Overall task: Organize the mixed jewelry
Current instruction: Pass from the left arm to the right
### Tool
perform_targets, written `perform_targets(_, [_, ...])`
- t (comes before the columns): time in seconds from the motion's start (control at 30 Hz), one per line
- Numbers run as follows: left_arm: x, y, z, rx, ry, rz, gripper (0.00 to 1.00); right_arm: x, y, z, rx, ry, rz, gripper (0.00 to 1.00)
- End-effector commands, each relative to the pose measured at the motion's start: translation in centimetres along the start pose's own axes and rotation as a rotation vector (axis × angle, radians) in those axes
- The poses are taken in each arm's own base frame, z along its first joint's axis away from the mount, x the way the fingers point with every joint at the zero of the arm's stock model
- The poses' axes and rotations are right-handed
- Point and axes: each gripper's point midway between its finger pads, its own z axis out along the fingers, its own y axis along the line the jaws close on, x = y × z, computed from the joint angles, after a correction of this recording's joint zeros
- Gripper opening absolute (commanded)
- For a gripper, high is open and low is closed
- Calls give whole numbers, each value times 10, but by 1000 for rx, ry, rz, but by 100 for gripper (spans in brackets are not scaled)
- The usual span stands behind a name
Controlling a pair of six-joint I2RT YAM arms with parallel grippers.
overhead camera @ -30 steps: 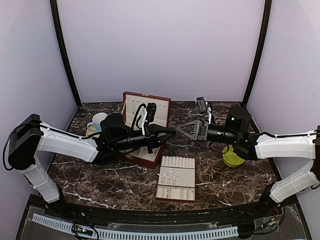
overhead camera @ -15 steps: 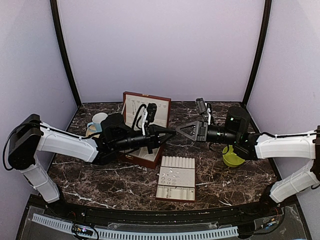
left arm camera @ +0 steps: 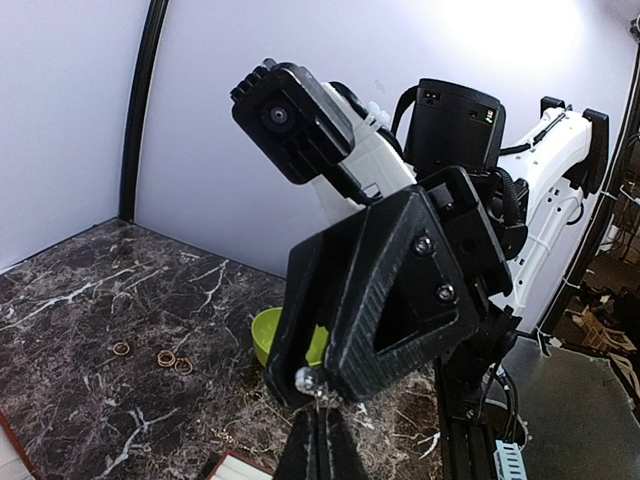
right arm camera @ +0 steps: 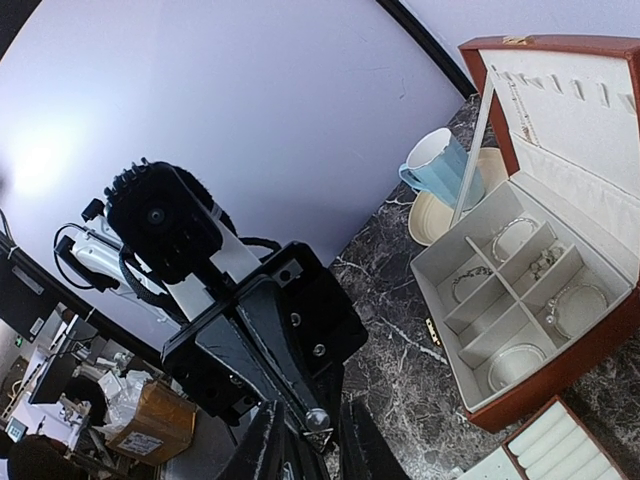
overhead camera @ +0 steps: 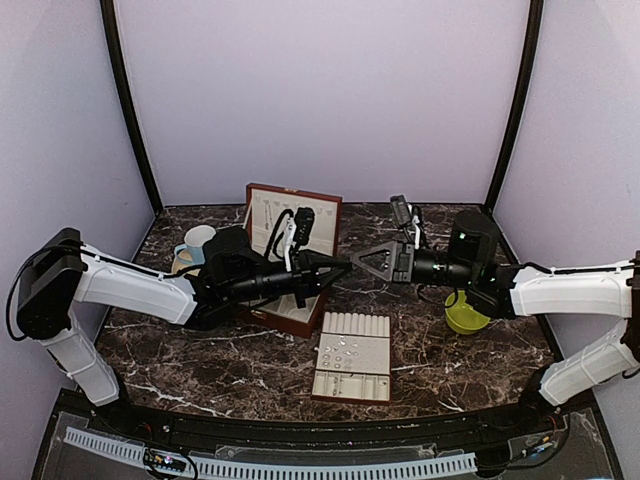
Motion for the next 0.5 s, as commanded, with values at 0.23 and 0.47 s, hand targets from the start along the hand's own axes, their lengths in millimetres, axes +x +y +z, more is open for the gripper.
perform_targets(0.23, [-10,0,2,-19,-26,22,0,-7,10,6,-18,-5,-38,19])
perform_targets(0.47, [-9,1,1,-21,-23,18,0,-9,10,5,-8,-18,-46,16])
